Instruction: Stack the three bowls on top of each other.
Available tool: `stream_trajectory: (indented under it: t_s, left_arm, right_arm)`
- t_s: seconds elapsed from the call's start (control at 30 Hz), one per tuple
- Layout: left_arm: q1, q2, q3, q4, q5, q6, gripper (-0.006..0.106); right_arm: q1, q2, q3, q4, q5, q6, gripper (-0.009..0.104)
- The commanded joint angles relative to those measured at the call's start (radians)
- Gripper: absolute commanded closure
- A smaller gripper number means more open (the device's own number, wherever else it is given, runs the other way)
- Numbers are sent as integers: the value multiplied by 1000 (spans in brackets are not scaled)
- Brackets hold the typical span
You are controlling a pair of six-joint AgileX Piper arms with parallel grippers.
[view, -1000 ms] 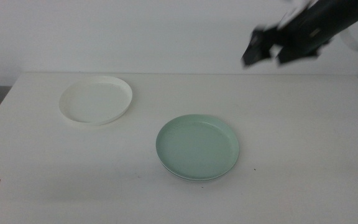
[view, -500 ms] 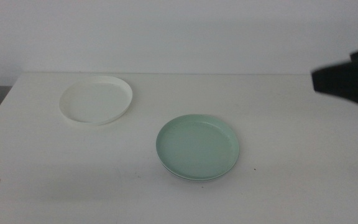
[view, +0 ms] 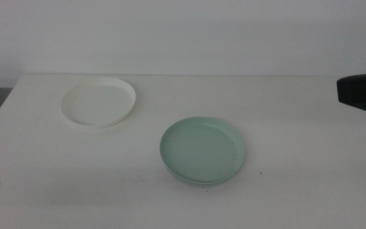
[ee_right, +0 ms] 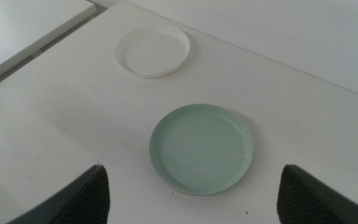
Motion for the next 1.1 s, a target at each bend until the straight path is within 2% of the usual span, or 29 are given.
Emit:
stream_trajectory:
  t_s: [0.0, 0.4, 0.5, 0.63, 0.83, 0.97, 1.07]
  left_arm:
    - [1, -3, 1, -7, -12, -4, 7]
    - [1, -2, -4, 0, -33, -4, 7]
    - [1, 165, -171, 0, 24, -4, 7]
    - [-5, 545, -586, 0, 320, -4, 7]
    - [-5, 942, -1055, -16, 684, -2, 7]
    - [-5, 1124, -1223, -16, 739, -2, 7]
    - [-5, 1221, -1269, -18, 733, -24, 7]
  right_arm:
    - [-4, -5, 6, 2, -12, -11, 9]
    - [-4, -5, 6, 2, -12, -11, 9]
    - [-4, -5, 6, 2, -12, -11, 9]
    - [-4, -5, 6, 2, -12, -11, 9]
    - [-4, -5, 6, 9, -12, -11, 9]
    - [-4, -5, 6, 9, -12, -11, 9]
    - [-4, -5, 6, 9, -12, -11, 9]
